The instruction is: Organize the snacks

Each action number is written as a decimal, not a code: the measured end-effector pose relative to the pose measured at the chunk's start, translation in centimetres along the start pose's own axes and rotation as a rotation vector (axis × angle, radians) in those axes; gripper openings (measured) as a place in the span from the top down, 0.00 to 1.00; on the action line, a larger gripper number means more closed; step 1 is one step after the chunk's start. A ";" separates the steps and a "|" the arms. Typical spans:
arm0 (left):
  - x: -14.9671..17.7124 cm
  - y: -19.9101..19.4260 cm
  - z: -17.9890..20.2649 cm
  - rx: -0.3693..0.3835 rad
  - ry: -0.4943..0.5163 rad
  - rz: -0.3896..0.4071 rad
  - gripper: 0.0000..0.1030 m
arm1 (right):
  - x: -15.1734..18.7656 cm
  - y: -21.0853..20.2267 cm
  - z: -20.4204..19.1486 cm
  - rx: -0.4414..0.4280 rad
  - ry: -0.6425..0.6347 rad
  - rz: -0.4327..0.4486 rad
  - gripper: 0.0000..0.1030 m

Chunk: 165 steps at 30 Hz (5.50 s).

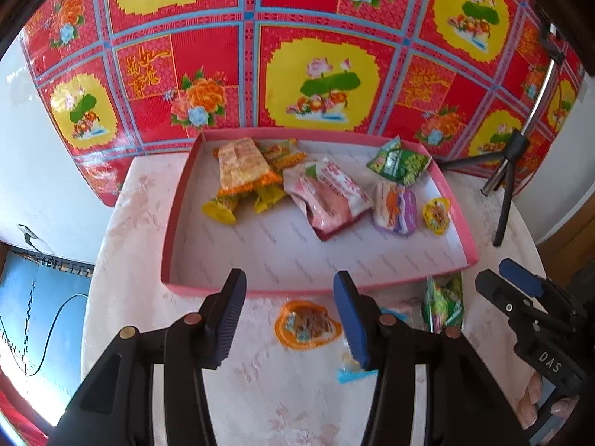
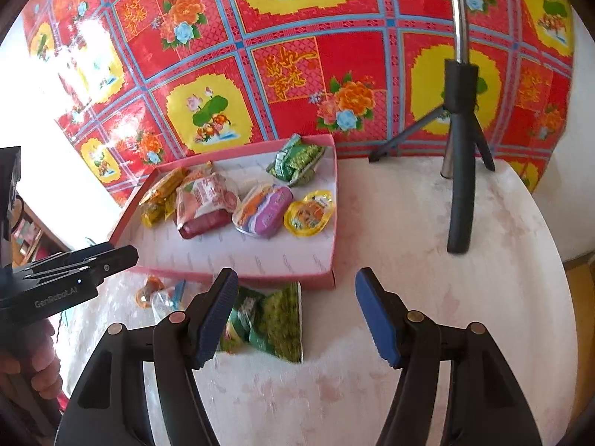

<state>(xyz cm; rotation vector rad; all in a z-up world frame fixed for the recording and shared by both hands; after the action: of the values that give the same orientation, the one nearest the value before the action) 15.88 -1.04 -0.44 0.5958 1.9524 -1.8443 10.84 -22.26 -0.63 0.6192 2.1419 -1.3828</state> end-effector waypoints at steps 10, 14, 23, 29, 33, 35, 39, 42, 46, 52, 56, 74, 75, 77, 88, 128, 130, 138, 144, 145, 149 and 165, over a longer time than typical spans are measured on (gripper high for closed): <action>1.8 0.7 0.4 0.012 0.000 -0.048 0.50 | 1.9 -0.6 1.0 0.030 -0.006 -0.013 0.35; 2.4 1.4 0.5 0.006 0.000 -0.073 0.50 | 2.5 -0.7 1.7 0.025 0.017 -0.020 0.35; 2.9 2.4 0.3 0.005 -0.015 -0.104 0.50 | 2.7 -0.7 1.7 0.014 0.021 -0.023 0.35; 3.0 2.5 0.5 0.018 -0.026 -0.109 0.50 | 2.9 -0.5 1.7 0.008 0.026 -0.028 0.35; 3.0 2.5 0.9 0.013 -0.019 -0.095 0.50 | 2.9 -0.4 1.6 0.006 0.026 -0.034 0.35; 3.1 2.4 0.9 0.024 -0.018 -0.087 0.59 | 2.9 -0.3 1.5 0.006 0.026 -0.036 0.35; 3.2 2.3 0.8 0.039 -0.022 -0.085 0.64 | 2.9 -0.3 1.2 0.001 0.023 -0.039 0.35; 3.3 1.9 0.6 0.051 -0.027 -0.081 0.67 | 2.9 -0.3 1.0 -0.005 0.021 -0.040 0.35; 3.6 1.1 -0.2 0.044 -0.020 -0.074 0.68 | 2.9 -0.2 0.4 -0.020 0.024 -0.043 0.35; 4.3 0.8 -1.5 0.032 -0.019 -0.065 0.68 | 2.9 0.9 -0.7 -0.044 0.024 -0.064 0.35; 4.2 0.8 -1.6 0.051 -0.033 -0.066 0.68 | 2.8 1.9 -1.4 -0.047 0.026 -0.075 0.35; 3.9 0.6 -1.4 0.062 -0.020 -0.044 0.65 | 2.7 4.0 -1.9 -0.003 0.004 -0.050 0.34; 3.9 0.7 -1.4 0.062 -0.021 -0.044 0.64 | 2.7 4.0 -1.9 -0.002 -0.003 -0.048 0.34; 3.9 0.7 -1.3 0.059 -0.017 -0.043 0.64 | 2.7 4.1 -2.0 -0.001 -0.007 -0.043 0.34; 4.1 0.2 -1.3 0.053 -0.043 0.008 0.72 | 2.8 3.1 -1.1 -0.043 0.045 -0.029 0.58; 5.7 -0.3 0.7 0.120 -0.035 0.067 0.98 | 3.1 -0.4 -2.5 -0.085 -0.028 0.047 0.76; 5.7 -0.9 0.6 0.121 -0.038 0.083 0.98 | 3.0 -0.7 -2.7 -0.087 -0.034 0.053 0.76; 5.7 -1.3 1.0 0.110 -0.007 0.090 0.98 | 2.8 -1.3 -3.0 -0.095 -0.049 0.072 0.76; 6.6 -0.6 1.9 0.164 0.002 0.043 0.86 | 3.0 -1.3 -2.8 -0.098 -0.037 0.069 0.76; 6.5 -0.6 2.1 0.172 0.003 0.040 0.80 | 3.0 -1.2 -2.8 -0.100 -0.035 0.068 0.76; 6.1 -0.8 3.0 0.220 0.010 0.036 0.64 | 3.0 -1.1 -2.6 -0.103 -0.031 0.065 0.76; 5.7 2.0 2.4 0.232 -0.055 -0.004 0.54 | 3.3 -0.6 -2.1 -0.115 0.004 0.047 0.76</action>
<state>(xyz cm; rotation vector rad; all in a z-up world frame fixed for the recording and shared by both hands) 12.16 -3.14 -5.40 0.6024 1.7190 -2.0841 7.60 -20.26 -1.56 0.6240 2.1783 -1.2252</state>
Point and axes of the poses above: each gripper's, at about its wrist camera, not at the fingertips, and y roughly the way its jaws point, z to its right, x to its underside, the point moved 5 cm from there along y, roughly the way its jaws point, and after that the axes turned 10 degrees about -x, right-handed, at the moved point
